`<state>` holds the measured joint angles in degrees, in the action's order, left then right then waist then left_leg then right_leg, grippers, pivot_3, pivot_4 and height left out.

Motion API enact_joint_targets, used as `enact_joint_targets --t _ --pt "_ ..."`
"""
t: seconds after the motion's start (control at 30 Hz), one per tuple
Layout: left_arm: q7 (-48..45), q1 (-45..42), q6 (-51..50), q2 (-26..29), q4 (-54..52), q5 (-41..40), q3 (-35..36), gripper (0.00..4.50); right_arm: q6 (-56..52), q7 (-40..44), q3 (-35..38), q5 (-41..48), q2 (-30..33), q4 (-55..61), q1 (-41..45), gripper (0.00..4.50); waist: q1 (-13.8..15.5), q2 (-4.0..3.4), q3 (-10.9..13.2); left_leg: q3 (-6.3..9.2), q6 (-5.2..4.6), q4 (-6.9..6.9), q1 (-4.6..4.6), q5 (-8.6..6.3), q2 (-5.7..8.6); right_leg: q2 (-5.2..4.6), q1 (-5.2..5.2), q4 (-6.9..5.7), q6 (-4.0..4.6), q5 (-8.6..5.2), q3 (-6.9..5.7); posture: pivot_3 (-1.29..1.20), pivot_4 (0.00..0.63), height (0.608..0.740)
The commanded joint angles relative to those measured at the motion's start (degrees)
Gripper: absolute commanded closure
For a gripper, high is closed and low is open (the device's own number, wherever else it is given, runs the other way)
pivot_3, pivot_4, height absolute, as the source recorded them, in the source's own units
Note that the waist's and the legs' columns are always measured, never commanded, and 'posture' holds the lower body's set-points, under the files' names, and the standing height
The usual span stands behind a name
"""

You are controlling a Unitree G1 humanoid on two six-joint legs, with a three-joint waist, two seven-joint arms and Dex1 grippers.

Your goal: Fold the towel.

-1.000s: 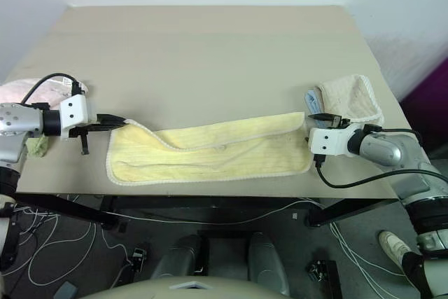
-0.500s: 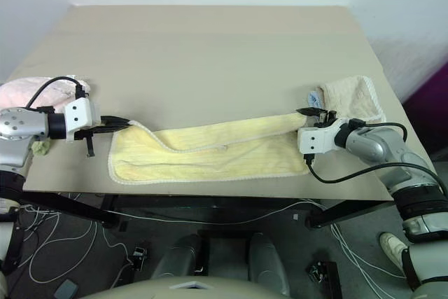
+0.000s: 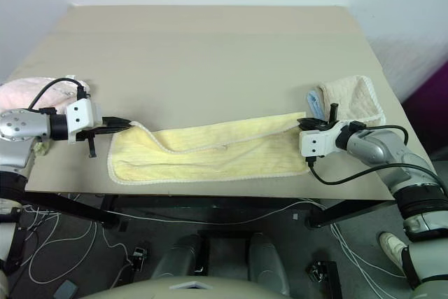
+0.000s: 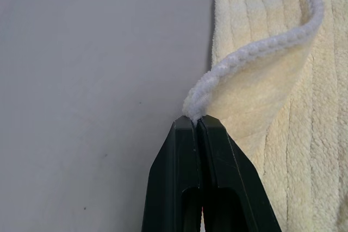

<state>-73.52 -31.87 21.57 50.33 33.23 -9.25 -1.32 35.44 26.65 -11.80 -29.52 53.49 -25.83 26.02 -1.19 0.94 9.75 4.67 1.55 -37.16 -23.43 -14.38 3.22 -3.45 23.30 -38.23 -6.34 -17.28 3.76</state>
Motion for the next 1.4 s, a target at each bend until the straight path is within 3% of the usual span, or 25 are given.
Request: enact_joint_targets --t 0.03,0.33,0.43,0.67,0.87,0.97,1.1,1.3,1.4 --pt "0.50 -0.78 0.58 0.08 0.03 -0.34 1.48 4.50 0.47 -0.72 0.39 -0.01 0.12 0.08 1.04 4.47 -0.01 0.00 0.00 0.00 0.00 0.00 0.00 0.00 0.00 0.00 0.00 0.00 0.00 0.00 0.00 0.00 0.150 0.740" --pt "4.28 -4.63 -0.46 -1.61 3.06 -2.27 4.38 4.50 -1.05 -1.51 2.85 1.82 0.44 1.21 3.43 4.47 0.00 0.00 0.00 0.00 0.00 -0.01 0.00 0.00 0.00 0.00 0.01 -0.01 0.00 0.00 0.00 0.00 0.150 0.740" --pt "12.02 -12.32 -1.52 -3.29 9.80 -1.83 7.24 4.50 -4.83 2.15 5.48 8.30 -0.32 1.61 8.72 4.47 0.05 0.03 0.02 0.01 0.00 -0.08 -0.02 0.00 0.00 0.01 0.02 -0.05 0.00 0.00 -0.01 0.00 0.150 0.740" --pt "23.45 -26.05 0.90 -4.30 22.91 0.28 9.73 4.50 -7.16 6.83 7.95 13.93 0.68 -6.30 23.56 4.47 -0.12 0.02 0.02 -0.01 0.00 -0.03 -0.01 0.00 0.02 -0.01 0.02 0.01 -0.01 0.00 -0.01 0.00 0.150 0.740" --pt "27.68 -34.46 0.60 -2.43 29.23 -0.03 11.64 4.50 -8.14 12.02 10.25 18.87 3.01 -8.56 31.84 4.47 -0.05 0.03 0.05 -0.01 0.00 -0.04 -0.13 0.01 0.03 -0.02 0.14 -0.01 -0.01 0.00 -0.01 0.00 0.150 0.740" --pt "23.55 -33.31 0.97 -1.19 29.02 -0.74 12.17 4.50 -10.98 17.67 12.23 24.81 4.08 -2.80 27.15 4.47 -0.05 0.03 0.04 -0.01 0.00 0.02 -0.14 0.00 0.04 -0.05 0.12 0.06 -0.02 0.00 -0.01 0.00 0.150 0.740" --pt "16.26 -27.02 0.97 0.11 26.76 -1.91 12.53 4.50 -17.42 23.42 15.11 32.65 4.53 9.77 14.69 4.47 -0.12 0.01 0.02 0.00 0.00 -0.01 -0.09 0.00 0.03 -0.04 0.05 0.02 -0.02 0.00 -0.01 0.00 0.150 0.740" --pt "3.94 -9.95 -4.75 2.18 13.13 -5.99 13.21 4.50 -26.50 29.84 18.53 39.43 6.55 27.28 -8.23 4.47 -0.02 0.01 0.02 -0.01 -0.01 -0.05 -0.14 0.00 0.01 -0.05 0.15 -0.07 -0.02 0.00 0.04 0.00 0.150 0.740" --pt "1.18 -2.37 -8.63 3.73 5.82 -7.96 14.24 4.50 -30.77 32.65 21.31 42.48 7.97 33.60 -15.73 4.47 0.04 0.01 0.02 -0.01 -0.01 -0.07 -0.12 0.00 0.00 -0.08 0.12 -0.07 -0.02 0.00 0.06 0.00 0.150 0.740"
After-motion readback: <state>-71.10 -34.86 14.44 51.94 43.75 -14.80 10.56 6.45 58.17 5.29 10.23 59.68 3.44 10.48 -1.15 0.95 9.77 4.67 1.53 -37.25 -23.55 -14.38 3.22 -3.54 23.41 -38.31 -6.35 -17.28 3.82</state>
